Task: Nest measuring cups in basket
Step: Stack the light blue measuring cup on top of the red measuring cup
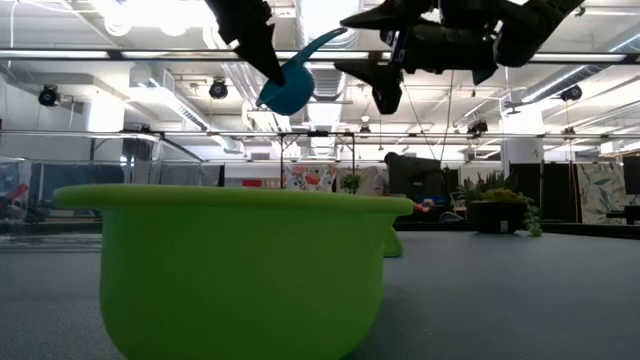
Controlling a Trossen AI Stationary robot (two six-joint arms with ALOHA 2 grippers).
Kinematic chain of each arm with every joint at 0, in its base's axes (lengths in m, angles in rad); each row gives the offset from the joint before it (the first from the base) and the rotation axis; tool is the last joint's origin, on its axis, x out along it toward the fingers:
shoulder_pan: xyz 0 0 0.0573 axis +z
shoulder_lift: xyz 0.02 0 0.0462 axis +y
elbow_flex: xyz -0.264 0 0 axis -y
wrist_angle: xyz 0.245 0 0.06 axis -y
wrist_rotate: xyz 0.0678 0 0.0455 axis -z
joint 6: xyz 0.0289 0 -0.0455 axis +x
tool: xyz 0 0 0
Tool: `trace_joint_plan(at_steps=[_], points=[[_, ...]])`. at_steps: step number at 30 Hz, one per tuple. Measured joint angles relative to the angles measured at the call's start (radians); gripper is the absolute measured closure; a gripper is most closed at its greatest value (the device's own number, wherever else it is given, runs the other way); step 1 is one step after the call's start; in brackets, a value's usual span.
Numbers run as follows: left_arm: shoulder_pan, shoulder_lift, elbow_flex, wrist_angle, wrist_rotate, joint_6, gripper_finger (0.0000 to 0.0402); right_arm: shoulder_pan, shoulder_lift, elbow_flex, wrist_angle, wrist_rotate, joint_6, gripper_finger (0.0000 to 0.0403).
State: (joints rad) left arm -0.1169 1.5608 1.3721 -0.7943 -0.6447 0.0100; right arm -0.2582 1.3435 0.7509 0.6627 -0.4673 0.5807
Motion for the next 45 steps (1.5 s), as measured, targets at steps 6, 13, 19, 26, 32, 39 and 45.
trace_joint_plan(at_steps=[6,13,19,26,32,39,45], points=[[0.004,0.0,0.0,0.013,0.0,0.011,0.0401,0.0,0.042,0.018,0.003,-0.003,0.004,0.0145],[0.005,0.0,0.0,0.014,-0.001,0.011,0.0401,-0.001,0.065,0.036,0.002,-0.005,-0.04,0.0183],[0.006,0.0,0.0,0.017,-0.002,0.01,0.0401,-0.002,0.061,0.038,0.001,-0.005,-0.1,0.0254],[0.009,0.0,0.0,0.022,-0.002,0.003,0.04,-0.018,0.057,0.038,-0.043,-0.087,-0.181,0.0382],[0.009,-0.014,0.002,0.014,-0.014,-0.027,0.0353,-0.078,0.02,0.018,-0.135,-0.072,-0.217,0.0394],[-0.014,-0.101,-0.011,0.018,-0.076,-0.076,0.0289,-0.19,-0.032,-0.126,0.007,-0.084,-0.131,0.0395],[-0.018,-0.178,-0.124,0.209,-0.076,-0.062,0.0268,-0.283,-0.043,-0.262,0.236,-0.087,0.021,0.0395]])
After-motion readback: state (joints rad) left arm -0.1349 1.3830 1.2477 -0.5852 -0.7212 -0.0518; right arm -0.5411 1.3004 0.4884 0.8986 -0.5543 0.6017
